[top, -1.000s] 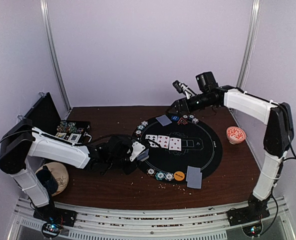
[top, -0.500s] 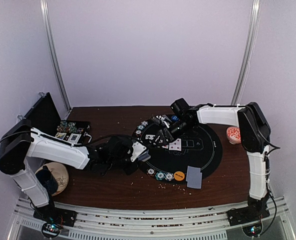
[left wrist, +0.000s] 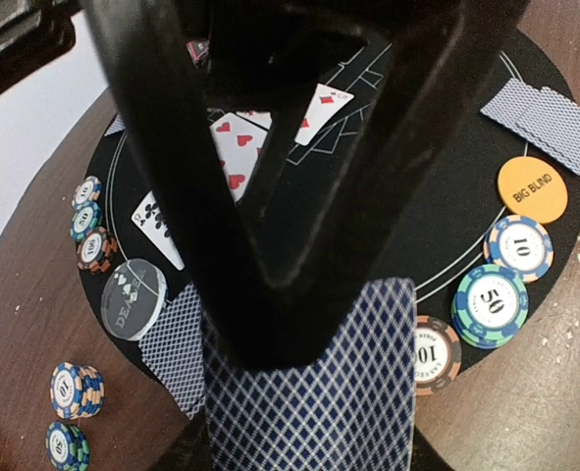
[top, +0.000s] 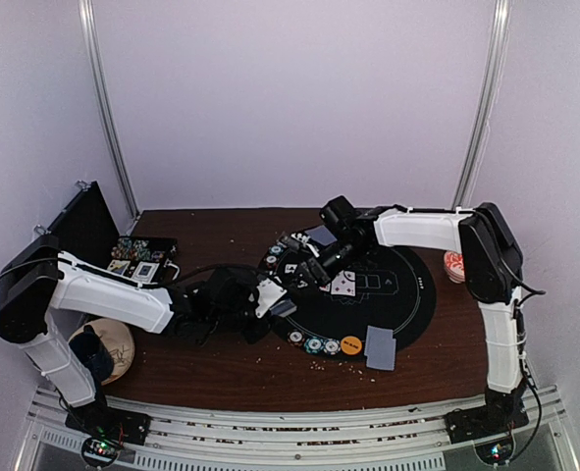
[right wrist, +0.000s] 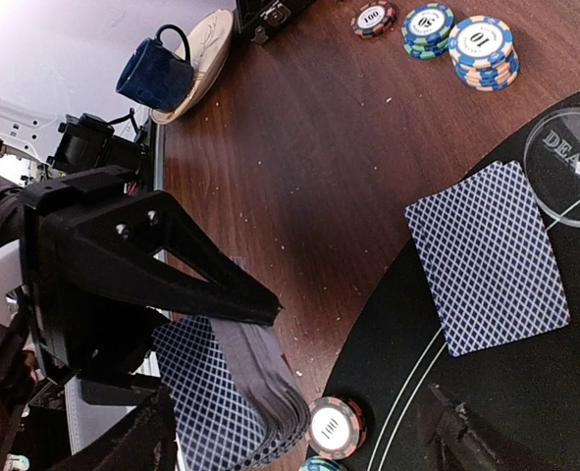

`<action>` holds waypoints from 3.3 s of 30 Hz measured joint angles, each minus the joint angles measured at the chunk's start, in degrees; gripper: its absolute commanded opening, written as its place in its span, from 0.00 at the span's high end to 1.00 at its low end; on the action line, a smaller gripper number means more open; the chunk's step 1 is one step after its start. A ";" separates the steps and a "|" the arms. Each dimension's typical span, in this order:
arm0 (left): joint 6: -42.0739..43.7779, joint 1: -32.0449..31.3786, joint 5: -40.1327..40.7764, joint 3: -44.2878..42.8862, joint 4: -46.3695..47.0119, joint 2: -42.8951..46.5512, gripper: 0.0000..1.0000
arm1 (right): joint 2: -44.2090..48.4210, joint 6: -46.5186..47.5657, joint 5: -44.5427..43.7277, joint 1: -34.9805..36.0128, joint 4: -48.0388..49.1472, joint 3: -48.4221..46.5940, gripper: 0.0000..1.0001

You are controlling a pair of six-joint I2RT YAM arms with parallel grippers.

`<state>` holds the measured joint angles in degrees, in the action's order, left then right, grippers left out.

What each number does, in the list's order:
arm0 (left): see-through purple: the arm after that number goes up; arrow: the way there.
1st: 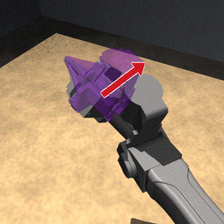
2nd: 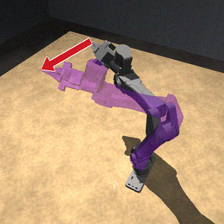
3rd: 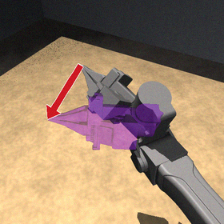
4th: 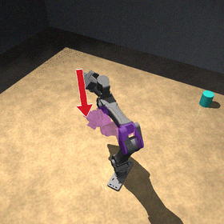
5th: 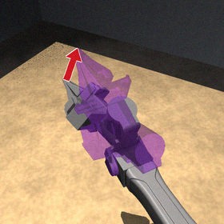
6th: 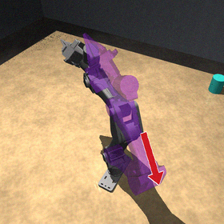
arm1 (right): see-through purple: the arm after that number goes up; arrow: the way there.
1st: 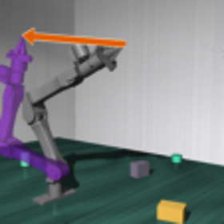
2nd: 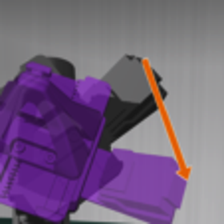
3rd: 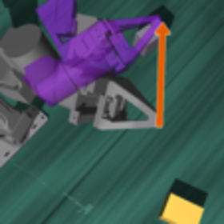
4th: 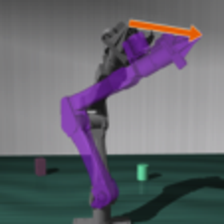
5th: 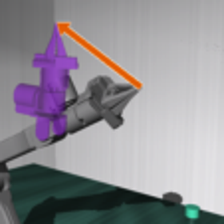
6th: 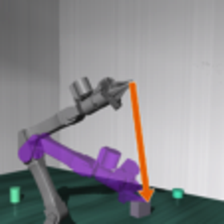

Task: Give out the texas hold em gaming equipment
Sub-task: Pick up the poker card from the face-down deck piles.

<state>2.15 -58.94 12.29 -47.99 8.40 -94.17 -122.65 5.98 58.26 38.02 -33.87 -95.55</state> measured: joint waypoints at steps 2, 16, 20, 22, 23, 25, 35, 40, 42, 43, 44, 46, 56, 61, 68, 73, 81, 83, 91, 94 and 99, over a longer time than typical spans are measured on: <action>0.11 -0.07 -0.31 0.00 0.44 0.00 0.77 | -0.55 -0.24 -0.07 0.31 0.02 0.00 0.15; 0.57 -0.63 -1.33 0.37 0.83 0.00 0.77 | -2.40 -0.68 -3.06 1.77 0.61 -1.27 0.39; 0.57 -0.63 -1.36 0.52 0.52 0.00 0.77 | -2.43 1.95 -4.79 2.16 -0.20 -1.88 0.44; 0.57 -0.63 -1.38 0.59 0.52 0.00 0.77 | -2.43 3.74 -5.64 2.21 -0.63 -2.03 0.46; 0.57 -0.63 -1.36 0.63 0.52 0.00 0.77 | -2.40 4.66 -5.88 2.23 -0.83 -2.03 0.47; 0.57 -0.61 -1.33 0.74 0.48 0.00 0.77 | -2.40 6.23 -6.34 2.25 -1.18 -2.03 0.48; 0.57 -0.37 -1.16 0.85 0.22 0.00 0.77 | -1.31 10.80 -7.87 2.05 -2.64 -2.03 0.66; 0.57 -0.35 -1.01 0.85 0.15 0.00 0.77 | -1.01 12.74 -8.48 1.97 -4.07 -2.54 0.71; 0.57 -0.35 -1.03 0.85 0.20 0.00 0.77 | -1.01 13.75 -8.61 1.92 -5.29 -3.28 0.76; 0.57 -0.35 -1.03 0.85 0.31 0.00 0.77 | -1.01 14.38 -8.61 1.86 -6.34 -3.89 0.79; 0.57 -0.35 -1.03 0.85 0.39 0.00 0.77 | -1.01 15.02 -8.61 1.77 -7.30 -4.50 0.81; 0.57 -0.35 -1.01 0.85 0.59 0.00 0.77 | -1.01 16.26 -8.61 1.64 -9.25 -5.75 0.86; 0.57 -0.66 -2.03 0.85 0.81 0.00 0.77 | -3.04 24.87 -6.29 0.79 -21.14 -13.99 0.73; 0.57 -0.74 -2.08 0.85 0.83 0.00 0.77 | -5.73 27.71 -5.01 0.74 -26.16 -17.03 0.56; 0.57 -0.74 -2.08 0.85 0.87 0.00 0.77 | -6.73 27.56 -4.72 0.74 -27.45 -17.00 0.52; 0.57 -0.74 -2.21 0.85 0.87 0.00 0.77 | -7.06 25.62 -4.74 1.11 -25.70 -17.00 0.55; 0.59 -0.74 -2.32 0.85 0.50 0.00 0.77 | -8.09 25.40 -5.53 2.21 -25.22 -17.03 0.84; 0.59 -0.74 -2.36 0.83 0.39 0.00 0.77 | -8.09 25.64 -5.57 2.25 -25.79 -17.27 0.92; 0.76 -0.74 -2.36 0.85 -0.74 0.00 0.77 | -8.07 27.32 -6.43 2.01 -28.00 -17.99 1.00; 0.79 -0.74 -2.45 0.85 -0.28 0.00 0.77 | -8.07 28.20 -6.75 1.81 -29.55 -18.99 1.00; 0.79 -0.74 -2.43 0.85 0.15 0.00 0.77 | -8.07 28.94 -6.40 0.57 -31.47 -19.58 1.00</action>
<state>2.94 -59.68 9.87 -47.13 8.56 -94.17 -130.72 34.92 51.86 38.59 -65.34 -115.13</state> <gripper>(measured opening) 0.463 0.005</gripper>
